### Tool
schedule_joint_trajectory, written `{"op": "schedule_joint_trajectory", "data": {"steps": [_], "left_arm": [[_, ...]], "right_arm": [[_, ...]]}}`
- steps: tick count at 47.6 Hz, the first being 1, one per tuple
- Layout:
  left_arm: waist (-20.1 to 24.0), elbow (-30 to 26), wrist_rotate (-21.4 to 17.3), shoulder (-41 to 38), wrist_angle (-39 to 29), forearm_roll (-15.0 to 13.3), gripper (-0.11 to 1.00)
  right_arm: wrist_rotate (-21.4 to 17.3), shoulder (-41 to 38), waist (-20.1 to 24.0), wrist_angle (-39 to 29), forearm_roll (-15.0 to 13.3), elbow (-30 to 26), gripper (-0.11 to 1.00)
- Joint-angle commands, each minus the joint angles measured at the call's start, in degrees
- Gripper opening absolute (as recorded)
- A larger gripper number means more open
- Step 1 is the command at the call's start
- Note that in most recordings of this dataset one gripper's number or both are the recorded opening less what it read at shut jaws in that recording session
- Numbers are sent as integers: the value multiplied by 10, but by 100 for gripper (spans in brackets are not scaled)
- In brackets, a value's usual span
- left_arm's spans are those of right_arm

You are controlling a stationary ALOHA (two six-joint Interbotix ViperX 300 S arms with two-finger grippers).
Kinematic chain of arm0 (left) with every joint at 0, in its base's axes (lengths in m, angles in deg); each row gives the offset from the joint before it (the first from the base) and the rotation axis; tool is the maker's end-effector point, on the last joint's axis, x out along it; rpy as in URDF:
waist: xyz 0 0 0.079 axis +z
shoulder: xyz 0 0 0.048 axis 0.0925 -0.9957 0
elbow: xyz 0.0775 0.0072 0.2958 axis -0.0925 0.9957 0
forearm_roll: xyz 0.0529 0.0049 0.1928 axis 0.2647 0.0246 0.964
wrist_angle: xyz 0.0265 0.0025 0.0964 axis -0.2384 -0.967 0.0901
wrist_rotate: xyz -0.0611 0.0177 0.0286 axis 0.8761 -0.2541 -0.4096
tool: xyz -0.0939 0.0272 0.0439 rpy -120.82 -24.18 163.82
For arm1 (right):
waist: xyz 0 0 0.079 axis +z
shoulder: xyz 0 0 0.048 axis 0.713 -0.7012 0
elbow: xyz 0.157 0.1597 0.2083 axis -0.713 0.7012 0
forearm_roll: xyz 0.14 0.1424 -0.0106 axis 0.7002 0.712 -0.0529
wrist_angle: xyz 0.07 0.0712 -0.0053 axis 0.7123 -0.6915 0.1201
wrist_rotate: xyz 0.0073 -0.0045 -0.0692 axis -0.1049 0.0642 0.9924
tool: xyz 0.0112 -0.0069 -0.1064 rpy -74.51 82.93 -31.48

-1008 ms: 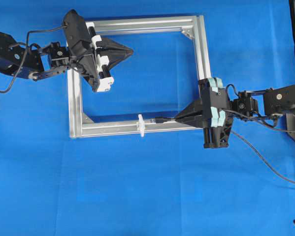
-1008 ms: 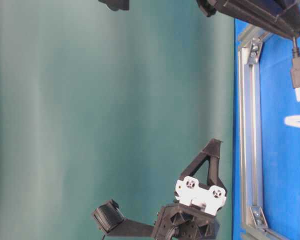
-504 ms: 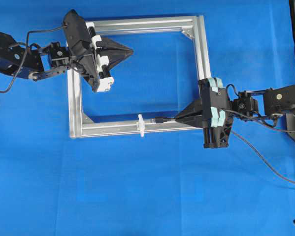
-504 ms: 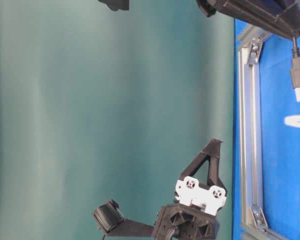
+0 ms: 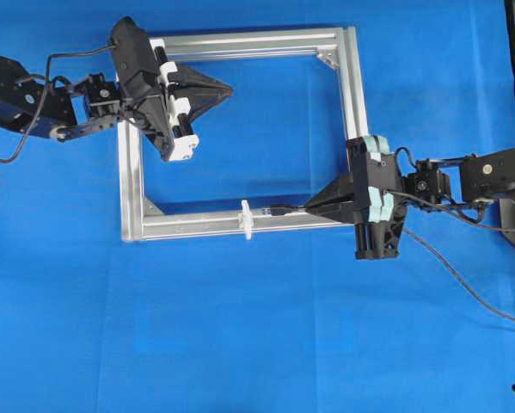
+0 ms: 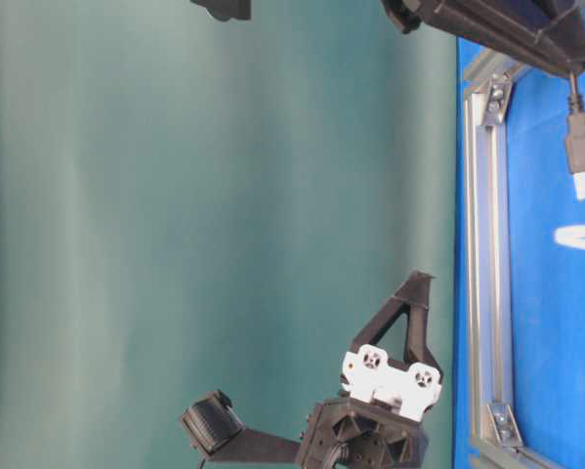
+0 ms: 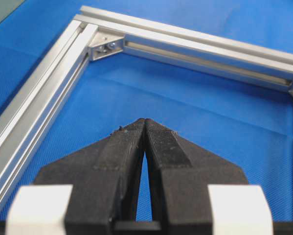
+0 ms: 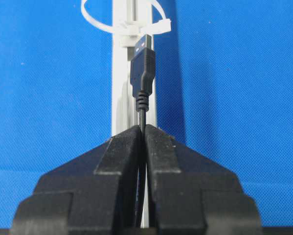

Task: Insert the wire through the string loop located in the center.
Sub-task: 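Align the USB plug with the white zip-tie loop on the bar, then push the plug leftward through the zip-tie loop with the right gripper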

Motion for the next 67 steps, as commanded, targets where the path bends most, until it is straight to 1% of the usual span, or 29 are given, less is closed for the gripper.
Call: {"op": "schedule_joint_trajectory", "data": {"steps": [1, 13, 33, 47, 55, 67], "left_arm": [[-1, -4, 0, 15, 2, 2, 0], [-1, -4, -1, 15, 2, 1, 0], [-1, -5, 0, 15, 3, 2, 0], [-1, -4, 0, 16, 2, 2, 0], [-2, -4, 0, 16, 3, 2, 0], [-3, -4, -1, 16, 3, 2, 0]], "right_arm": [[0, 5, -1, 7, 2, -11, -2], [0, -1, 0, 11, 2, -17, -2], [0, -51, 9, 9, 0, -73, -2], [0, -97, 10, 11, 0, -129, -2], [0, -115, 11, 11, 0, -151, -2], [0, -122, 11, 11, 1, -157, -2]]}}
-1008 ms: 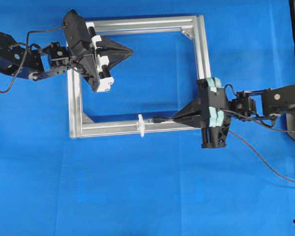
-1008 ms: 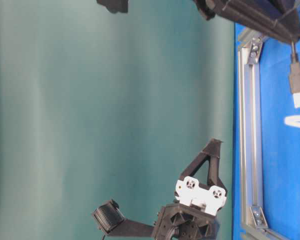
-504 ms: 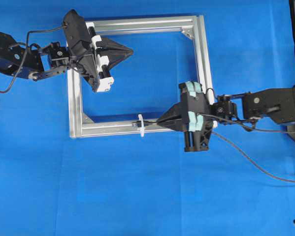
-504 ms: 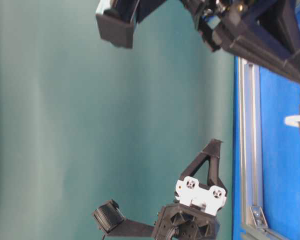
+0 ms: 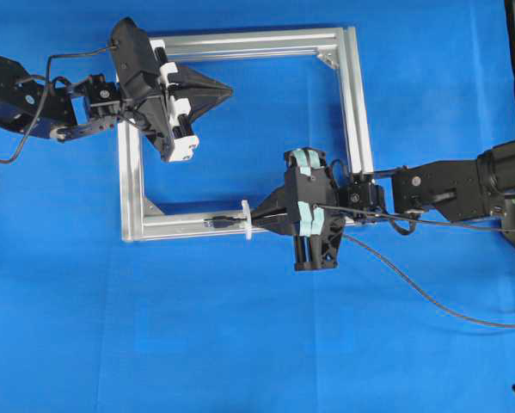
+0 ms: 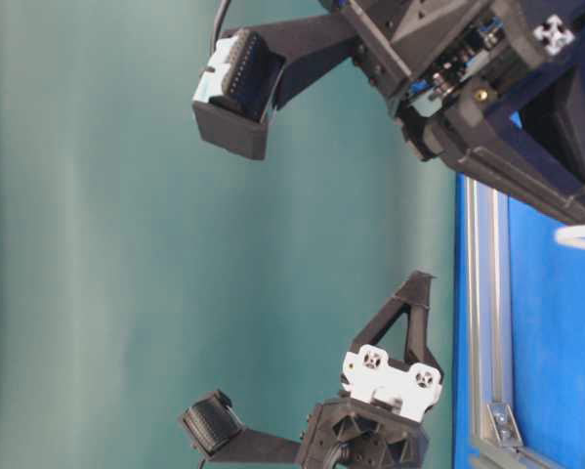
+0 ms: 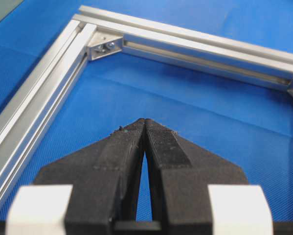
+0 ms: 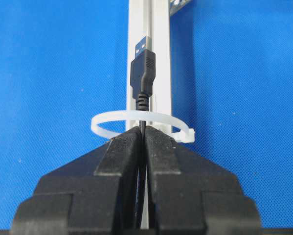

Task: Insert the wire through the string loop located in the center.
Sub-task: 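Push the plug leftward through the zip-tie loop with the right gripper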

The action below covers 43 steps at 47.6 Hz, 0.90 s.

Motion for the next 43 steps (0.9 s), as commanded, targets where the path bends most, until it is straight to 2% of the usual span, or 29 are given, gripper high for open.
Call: {"op": "schedule_joint_trajectory", "data": {"steps": [1, 11, 18, 28, 43], "left_arm": [[-2, -4, -1, 16, 4, 2, 0], [-5, -3, 0, 17, 3, 3, 0], [-24, 8, 0, 20, 3, 3, 0], [-71, 30, 0, 36, 3, 3, 0], [-152, 32, -1, 47, 3, 3, 0]], "right_arm": [[-1, 9, -1, 4, 2, -12, -2], [-1, 8, -1, 4, 1, -11, -2], [-1, 9, -1, 3, 2, -11, -2], [-1, 9, -1, 3, 1, -11, -2], [0, 9, -1, 3, 1, -11, -2]]}}
